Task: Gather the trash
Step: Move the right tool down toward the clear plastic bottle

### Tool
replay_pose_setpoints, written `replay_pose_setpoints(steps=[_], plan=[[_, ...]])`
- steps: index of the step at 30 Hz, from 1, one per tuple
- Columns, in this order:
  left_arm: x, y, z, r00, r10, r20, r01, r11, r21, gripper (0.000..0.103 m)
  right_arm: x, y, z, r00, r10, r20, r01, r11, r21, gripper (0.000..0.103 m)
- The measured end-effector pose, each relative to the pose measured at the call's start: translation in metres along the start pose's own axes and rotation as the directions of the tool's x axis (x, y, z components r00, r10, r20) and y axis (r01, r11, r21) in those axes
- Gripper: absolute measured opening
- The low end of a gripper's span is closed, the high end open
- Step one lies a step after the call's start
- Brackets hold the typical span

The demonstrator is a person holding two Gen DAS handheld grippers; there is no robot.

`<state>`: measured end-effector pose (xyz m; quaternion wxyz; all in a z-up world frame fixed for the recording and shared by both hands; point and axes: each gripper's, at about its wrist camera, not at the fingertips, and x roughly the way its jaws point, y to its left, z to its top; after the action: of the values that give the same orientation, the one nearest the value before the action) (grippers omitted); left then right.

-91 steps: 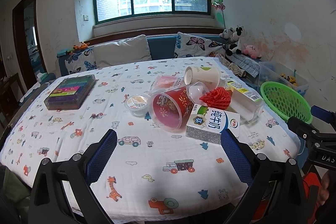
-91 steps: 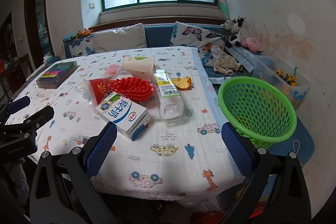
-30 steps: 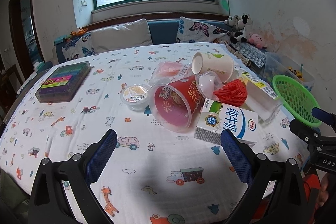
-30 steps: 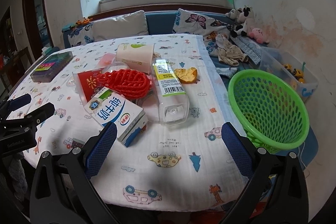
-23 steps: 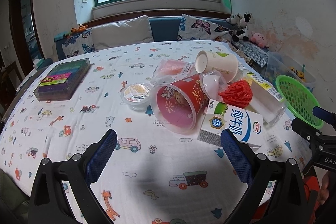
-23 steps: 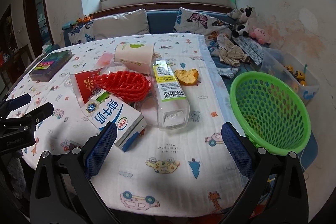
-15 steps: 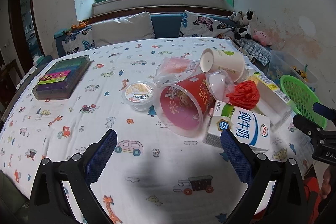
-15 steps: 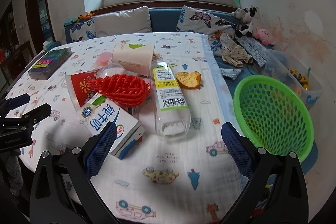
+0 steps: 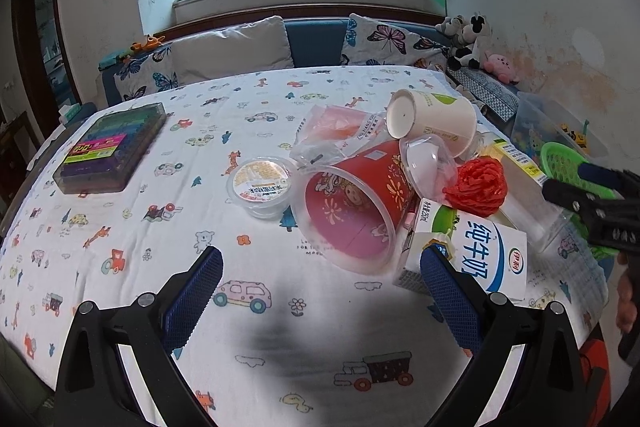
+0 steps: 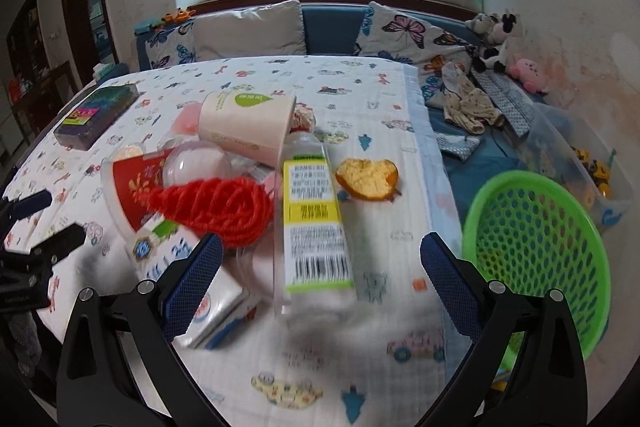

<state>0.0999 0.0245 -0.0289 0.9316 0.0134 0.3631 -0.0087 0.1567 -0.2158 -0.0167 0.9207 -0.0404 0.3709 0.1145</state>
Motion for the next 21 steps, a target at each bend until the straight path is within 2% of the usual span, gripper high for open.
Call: replay_pose_setpoints(steps=[5, 11, 19, 21], plan=[[0.006, 0.002, 0.001, 1.000, 0.005, -0.009, -0.005, 1.000, -0.004, 0.096, 0.022, -0.003, 0.023, 0.997, 0.056, -0.047, -0.056, 0.998, 0.006, 0.095], [0.010, 0.007, 0.002, 1.000, 0.008, -0.012, -0.008, 1.000, -0.014, 0.096, 0.052, -0.005, 0.044, 0.990, 0.080, -0.119, -0.082, 0.997, -0.009, 0.091], [0.013, 0.007, 0.005, 1.000, -0.001, -0.008, 0.001, 1.000, -0.002, 0.096, 0.090, -0.008, 0.051, 0.972, 0.091, -0.216, -0.096, 0.995, -0.013, 0.080], [0.013, 0.004, 0.005, 1.000, -0.006, -0.006, 0.006, 1.000, 0.007, 0.096, 0.095, -0.010, 0.052, 0.965, 0.107, -0.238, -0.112, 0.994, -0.005, 0.074]])
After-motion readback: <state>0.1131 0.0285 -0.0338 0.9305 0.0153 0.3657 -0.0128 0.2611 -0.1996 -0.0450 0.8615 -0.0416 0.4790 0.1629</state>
